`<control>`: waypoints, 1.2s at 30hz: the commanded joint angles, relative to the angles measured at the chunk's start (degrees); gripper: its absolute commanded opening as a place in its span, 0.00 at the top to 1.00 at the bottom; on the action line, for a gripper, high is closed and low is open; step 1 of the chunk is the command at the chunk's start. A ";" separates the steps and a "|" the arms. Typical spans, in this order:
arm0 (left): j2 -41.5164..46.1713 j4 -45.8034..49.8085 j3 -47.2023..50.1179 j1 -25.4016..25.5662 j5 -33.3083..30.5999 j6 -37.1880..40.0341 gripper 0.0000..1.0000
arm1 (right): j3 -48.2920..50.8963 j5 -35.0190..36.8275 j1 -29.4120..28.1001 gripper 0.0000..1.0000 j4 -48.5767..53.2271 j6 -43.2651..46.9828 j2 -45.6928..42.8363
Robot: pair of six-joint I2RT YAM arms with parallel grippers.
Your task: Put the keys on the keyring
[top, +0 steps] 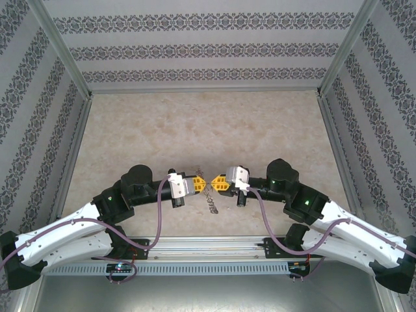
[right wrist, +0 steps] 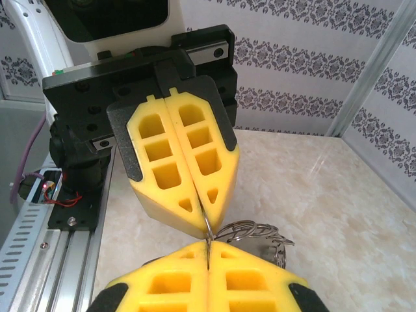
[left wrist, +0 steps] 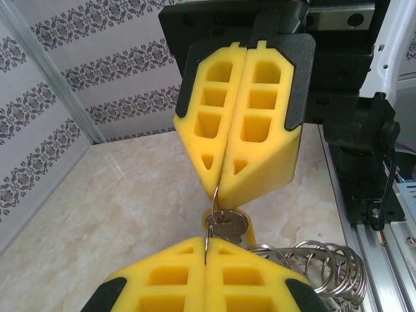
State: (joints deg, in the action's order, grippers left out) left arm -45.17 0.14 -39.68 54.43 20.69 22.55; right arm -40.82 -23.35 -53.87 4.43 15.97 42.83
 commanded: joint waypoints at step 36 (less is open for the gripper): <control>0.78 -1.71 -0.31 0.76 1.01 -0.15 1.00 | 2.15 1.98 -1.07 1.00 -5.13 -0.33 -0.11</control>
State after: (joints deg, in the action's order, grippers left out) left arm -45.15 0.12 -39.68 54.43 20.73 22.52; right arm -39.57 -22.74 -54.54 1.45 15.18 42.81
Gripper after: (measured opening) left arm 0.063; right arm 0.059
